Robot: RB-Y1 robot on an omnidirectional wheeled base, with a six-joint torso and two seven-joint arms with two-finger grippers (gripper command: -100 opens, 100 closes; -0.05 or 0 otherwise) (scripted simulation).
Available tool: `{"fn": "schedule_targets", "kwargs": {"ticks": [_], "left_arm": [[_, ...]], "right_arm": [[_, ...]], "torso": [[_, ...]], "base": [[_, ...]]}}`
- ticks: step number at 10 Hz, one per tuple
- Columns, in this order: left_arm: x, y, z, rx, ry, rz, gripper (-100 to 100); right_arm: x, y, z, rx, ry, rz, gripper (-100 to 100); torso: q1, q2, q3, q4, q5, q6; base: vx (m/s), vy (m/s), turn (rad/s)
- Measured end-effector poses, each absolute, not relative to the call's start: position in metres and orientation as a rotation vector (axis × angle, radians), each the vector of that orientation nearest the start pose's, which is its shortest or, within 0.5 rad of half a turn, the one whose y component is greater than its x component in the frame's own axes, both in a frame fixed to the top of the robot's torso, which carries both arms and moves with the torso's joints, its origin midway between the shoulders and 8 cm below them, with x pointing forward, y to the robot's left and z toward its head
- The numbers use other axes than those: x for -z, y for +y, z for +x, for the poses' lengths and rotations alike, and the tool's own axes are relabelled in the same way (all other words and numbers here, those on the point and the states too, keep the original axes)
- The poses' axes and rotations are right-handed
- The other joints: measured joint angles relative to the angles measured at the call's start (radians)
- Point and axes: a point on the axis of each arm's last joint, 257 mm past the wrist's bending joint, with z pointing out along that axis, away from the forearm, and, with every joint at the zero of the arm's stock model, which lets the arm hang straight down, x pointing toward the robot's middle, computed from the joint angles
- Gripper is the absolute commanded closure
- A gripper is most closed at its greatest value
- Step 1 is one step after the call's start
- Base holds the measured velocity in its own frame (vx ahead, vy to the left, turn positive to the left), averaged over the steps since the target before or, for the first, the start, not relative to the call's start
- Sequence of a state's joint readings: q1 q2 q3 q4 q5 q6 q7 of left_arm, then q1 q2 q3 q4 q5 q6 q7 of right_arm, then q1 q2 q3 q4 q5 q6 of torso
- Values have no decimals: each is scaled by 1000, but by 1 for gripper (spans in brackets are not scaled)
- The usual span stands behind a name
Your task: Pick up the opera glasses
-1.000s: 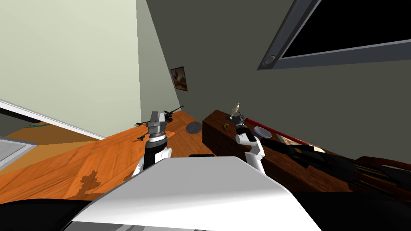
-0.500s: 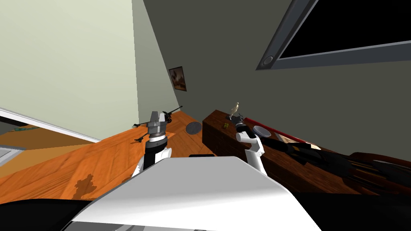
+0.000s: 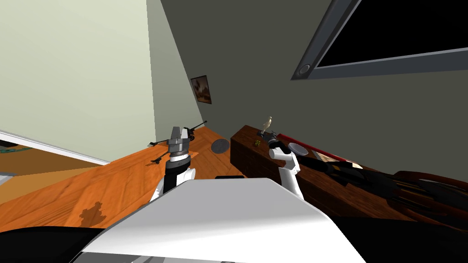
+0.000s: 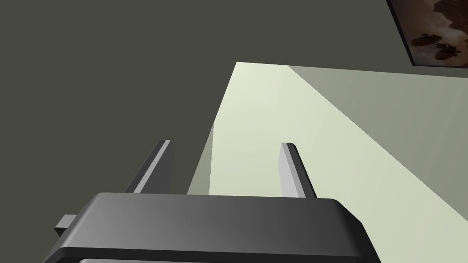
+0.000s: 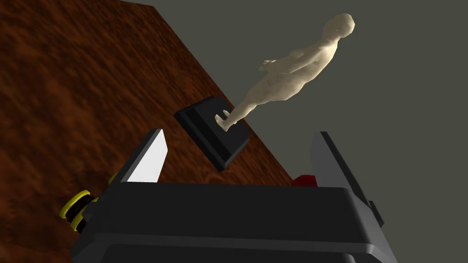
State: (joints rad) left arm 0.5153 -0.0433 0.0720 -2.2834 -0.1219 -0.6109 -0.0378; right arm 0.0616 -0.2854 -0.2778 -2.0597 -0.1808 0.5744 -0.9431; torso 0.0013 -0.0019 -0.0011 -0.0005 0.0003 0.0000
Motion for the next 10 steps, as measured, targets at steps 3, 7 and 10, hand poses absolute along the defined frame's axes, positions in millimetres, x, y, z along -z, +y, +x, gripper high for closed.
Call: {"fn": "schedule_targets", "kwargs": {"ticks": [3,7,10], "left_arm": [[-40,286,321,1135,596,-507,0],[-40,286,321,1135,596,-507,0],[-40,286,321,1135,596,-507,0]], "right_arm": [[123,-411,503,-1571,451,1974,-100],[142,-422,505,-1551,343,2131,-100],[156,-427,505,-1531,260,2237,-100]], "torso": [[0,0,0,0,0,0],[0,-1,0,0,0,0],[0,0,0,0,0,0]], "base": [[23,30,-33],[23,26,-23],[25,28,-31]]}}
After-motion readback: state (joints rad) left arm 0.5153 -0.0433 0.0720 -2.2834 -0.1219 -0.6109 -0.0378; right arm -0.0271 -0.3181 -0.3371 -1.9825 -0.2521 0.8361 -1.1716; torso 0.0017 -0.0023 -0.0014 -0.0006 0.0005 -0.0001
